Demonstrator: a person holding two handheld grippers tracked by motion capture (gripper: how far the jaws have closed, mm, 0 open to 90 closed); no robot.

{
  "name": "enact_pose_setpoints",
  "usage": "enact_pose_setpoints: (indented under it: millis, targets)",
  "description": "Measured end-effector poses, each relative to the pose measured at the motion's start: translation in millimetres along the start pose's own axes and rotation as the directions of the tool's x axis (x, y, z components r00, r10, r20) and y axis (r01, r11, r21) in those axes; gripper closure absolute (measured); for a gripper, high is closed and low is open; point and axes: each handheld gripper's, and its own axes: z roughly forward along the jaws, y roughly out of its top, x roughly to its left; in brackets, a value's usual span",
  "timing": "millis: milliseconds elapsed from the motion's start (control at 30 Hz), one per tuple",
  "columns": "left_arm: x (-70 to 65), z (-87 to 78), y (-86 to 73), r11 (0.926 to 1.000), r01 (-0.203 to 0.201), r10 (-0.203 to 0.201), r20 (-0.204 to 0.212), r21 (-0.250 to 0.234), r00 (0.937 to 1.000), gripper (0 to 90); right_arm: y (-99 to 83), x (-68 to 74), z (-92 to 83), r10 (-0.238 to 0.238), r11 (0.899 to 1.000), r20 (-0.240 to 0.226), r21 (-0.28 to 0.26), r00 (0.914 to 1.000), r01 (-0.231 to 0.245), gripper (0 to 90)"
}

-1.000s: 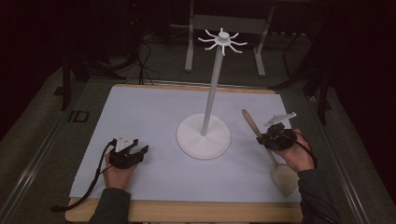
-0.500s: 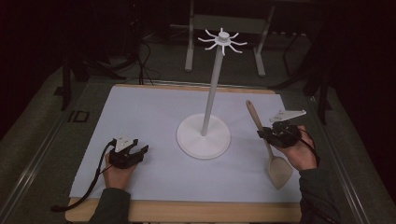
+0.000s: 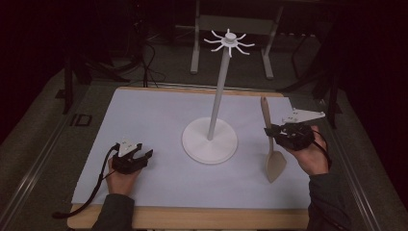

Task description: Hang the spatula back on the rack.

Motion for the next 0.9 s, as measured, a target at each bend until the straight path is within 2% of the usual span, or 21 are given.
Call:
enact_pose_setpoints:
  millis: [400, 900]
  targets:
    - [0.2, -0.3, 0.0, 1.0000, -0.001, 0.001, 0.001, 0.001, 1.0000, 46.3, 13.0, 5.2, -3.6, -0.002, 0.997, -0.023, -0.083, 0.9997, 0.000, 76.2]
    - [0.2, -0.1, 0.0, 1.0000, 0.003, -0.003, 0.002, -0.001, 1.0000, 46.3, 30.3, 13.0, -3.6, -0.016, 0.989, -0.036, -0.145, 0.9992, 0.010, 76.2]
